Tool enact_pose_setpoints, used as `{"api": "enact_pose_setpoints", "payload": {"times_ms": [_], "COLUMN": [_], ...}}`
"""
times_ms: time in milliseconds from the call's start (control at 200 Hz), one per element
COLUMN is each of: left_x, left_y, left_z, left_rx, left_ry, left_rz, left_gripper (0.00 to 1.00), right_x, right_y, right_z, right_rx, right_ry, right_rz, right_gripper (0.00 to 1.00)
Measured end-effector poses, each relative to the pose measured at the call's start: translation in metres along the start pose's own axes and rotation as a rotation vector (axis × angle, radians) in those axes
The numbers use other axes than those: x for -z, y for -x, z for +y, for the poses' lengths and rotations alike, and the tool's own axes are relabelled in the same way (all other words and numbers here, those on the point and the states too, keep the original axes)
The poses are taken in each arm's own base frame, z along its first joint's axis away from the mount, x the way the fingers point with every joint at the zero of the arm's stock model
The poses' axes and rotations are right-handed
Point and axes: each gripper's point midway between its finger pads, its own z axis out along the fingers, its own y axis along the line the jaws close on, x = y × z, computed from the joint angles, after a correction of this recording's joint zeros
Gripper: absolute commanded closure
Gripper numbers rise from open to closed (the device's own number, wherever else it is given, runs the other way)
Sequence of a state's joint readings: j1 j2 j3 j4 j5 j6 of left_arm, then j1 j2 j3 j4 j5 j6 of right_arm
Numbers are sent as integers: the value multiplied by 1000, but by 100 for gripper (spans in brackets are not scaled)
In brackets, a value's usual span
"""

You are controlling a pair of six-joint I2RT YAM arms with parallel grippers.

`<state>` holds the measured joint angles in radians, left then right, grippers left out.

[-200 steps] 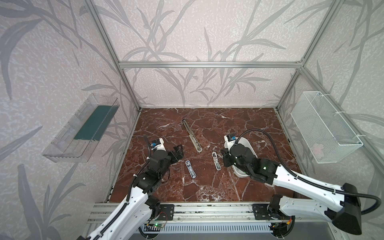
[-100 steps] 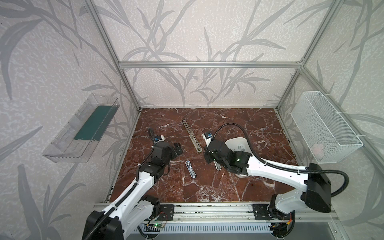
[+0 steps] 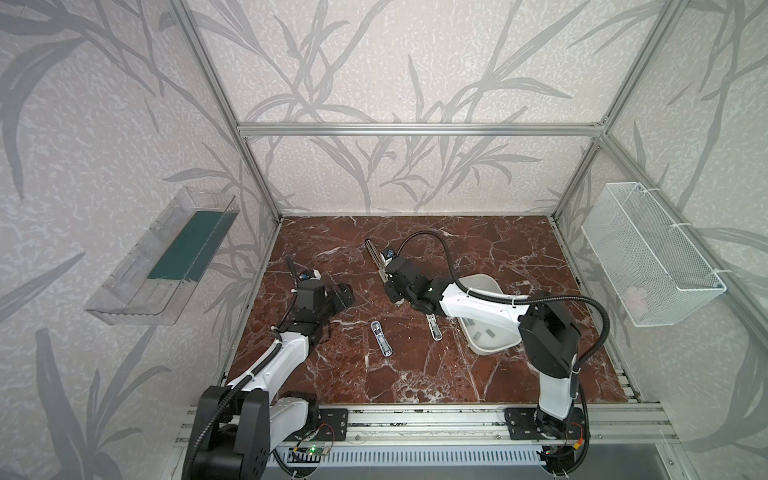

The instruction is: Load the staples into the stapler

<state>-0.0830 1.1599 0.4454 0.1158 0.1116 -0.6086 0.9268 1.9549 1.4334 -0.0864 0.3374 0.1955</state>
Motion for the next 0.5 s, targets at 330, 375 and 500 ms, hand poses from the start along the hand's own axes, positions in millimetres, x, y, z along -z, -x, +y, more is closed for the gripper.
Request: {"api": "enact_pose_setpoints", "payload": {"times_ms": [330, 375, 500], "left_x": [-24, -23, -21], "left_y": [-18, -17, -15], "left_z": [8, 5, -1], "left_rx": [-36, -43, -54], "left_ry": [67, 62, 46], "left_rz": [112, 107, 94], "left_gripper": [14, 14, 14], "right_x": [-33, -38, -46], "right_y": [-14, -19, -29], "right_z": [-23, -26, -28], "right_rx": [-26, -30, -30], "right_ry": [15, 13, 14], "right_rz": [38, 49, 72], "right_gripper": [88, 88, 88]}}
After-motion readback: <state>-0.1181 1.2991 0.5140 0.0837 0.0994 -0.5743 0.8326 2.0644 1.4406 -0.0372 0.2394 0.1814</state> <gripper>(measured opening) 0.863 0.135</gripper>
